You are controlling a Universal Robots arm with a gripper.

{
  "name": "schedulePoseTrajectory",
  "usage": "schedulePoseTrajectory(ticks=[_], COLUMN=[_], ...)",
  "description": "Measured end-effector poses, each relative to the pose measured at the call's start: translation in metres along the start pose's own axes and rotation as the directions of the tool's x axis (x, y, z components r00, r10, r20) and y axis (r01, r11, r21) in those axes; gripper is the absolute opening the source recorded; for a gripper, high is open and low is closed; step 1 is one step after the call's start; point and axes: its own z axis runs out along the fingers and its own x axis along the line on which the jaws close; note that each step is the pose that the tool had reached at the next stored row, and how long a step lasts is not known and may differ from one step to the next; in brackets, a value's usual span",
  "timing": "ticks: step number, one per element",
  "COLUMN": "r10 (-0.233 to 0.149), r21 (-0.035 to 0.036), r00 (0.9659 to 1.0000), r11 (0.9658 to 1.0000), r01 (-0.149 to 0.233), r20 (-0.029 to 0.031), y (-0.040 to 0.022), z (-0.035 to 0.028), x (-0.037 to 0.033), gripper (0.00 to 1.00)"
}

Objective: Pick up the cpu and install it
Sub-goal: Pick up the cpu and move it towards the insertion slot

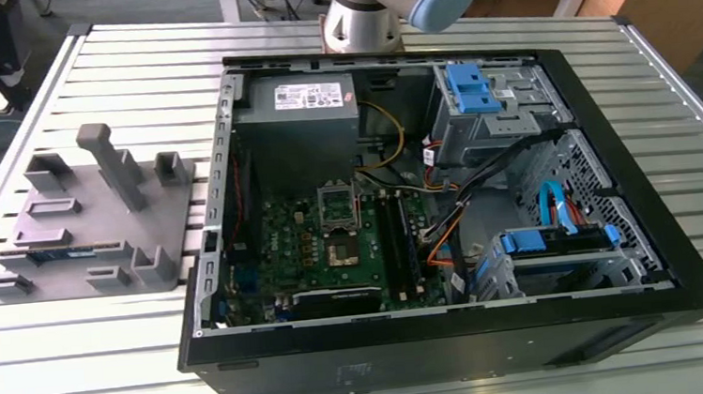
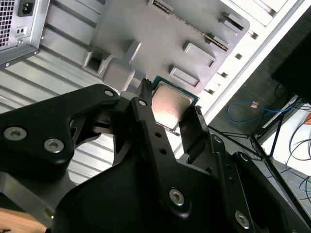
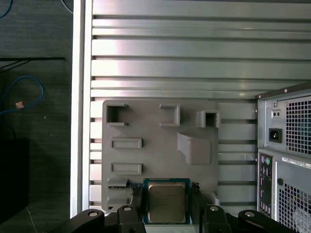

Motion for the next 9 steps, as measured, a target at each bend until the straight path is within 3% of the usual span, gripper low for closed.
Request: schedulePoseTrajectory(ticks=[9], r10=[0.0], r21=[0.0001], r00=[1.0], r11=[1.0], r01=[0.0], r20=[-0.0001], y=[0.0], z=[0.0001], x=[-0.0098], gripper=[0.47])
